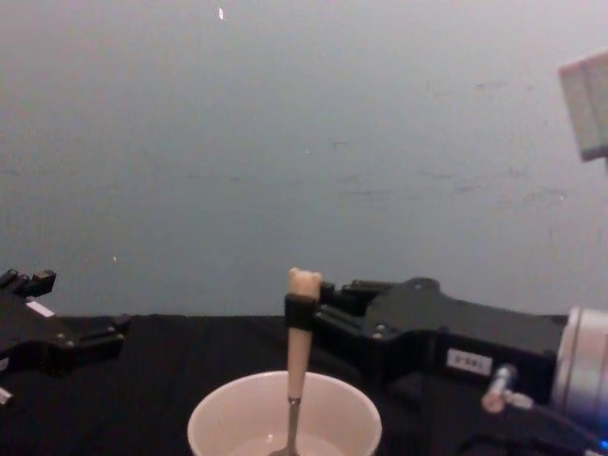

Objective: Pick up the stirring spoon with one hand, stir inside the cup, then place it back in its original position.

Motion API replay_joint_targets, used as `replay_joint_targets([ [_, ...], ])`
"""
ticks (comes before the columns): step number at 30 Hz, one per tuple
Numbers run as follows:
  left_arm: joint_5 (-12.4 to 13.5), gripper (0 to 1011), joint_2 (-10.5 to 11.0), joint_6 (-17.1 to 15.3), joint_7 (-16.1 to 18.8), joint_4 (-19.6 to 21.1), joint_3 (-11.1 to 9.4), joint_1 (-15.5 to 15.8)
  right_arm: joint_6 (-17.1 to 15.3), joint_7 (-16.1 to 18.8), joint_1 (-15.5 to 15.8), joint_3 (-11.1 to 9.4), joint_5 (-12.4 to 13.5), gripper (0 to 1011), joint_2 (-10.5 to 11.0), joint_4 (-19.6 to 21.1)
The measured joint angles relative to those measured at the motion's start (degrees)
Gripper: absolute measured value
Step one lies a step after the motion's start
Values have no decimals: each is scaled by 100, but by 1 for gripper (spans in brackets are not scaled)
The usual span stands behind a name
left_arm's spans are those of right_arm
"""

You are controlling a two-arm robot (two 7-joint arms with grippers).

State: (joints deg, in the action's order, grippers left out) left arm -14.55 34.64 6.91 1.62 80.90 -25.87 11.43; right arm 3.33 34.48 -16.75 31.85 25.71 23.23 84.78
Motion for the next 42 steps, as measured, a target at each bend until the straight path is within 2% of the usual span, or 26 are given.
replay_joint_targets([
  [13,0,1001,0,0,0,0,0,0,-53,-109,-310,212,-225,213,-383,-504],
  [19,0,1001,0,0,0,0,0,0,-42,-242,-486,214,-341,212,-568,-799],
  [24,0,1001,0,0,0,0,0,0,-52,-380,-604,140,-427,213,-698,-1035],
  [32,0,1001,0,0,0,0,0,0,-80,-484,-598,-47,-464,212,-667,-1080],
  [42,0,1001,0,0,0,0,0,0,-177,-489,-303,-279,-436,213,-358,-663],
])
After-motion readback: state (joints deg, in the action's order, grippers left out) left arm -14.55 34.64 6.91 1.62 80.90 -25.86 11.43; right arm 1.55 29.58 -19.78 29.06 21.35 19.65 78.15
